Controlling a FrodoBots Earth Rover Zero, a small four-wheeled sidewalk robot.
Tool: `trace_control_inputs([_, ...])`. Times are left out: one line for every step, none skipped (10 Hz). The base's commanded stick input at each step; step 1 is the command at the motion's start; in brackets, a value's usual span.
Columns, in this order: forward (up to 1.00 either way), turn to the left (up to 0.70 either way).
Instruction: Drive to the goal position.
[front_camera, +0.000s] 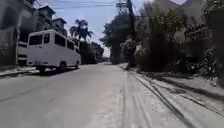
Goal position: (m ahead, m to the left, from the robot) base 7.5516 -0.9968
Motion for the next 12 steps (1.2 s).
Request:
trace_control_inputs([0.85,0.00])
trace_control_inputs([0.85,0.00])
trace_control_inputs([0.85,0.00])
trace_control_inputs([0.85,0.00])
trace_control_inputs([0.85,0.00])
trace_control_inputs([0.85,0.00])
trace_control_inputs([0.85,0.00])
trace_control_inputs([0.85,0.00])
trace_control_inputs([0.85,0.00])
trace_control_inputs([0.85,0.00])
trace_control_inputs([0.85,0.00])
trace_control_inputs([0.85,0.00])
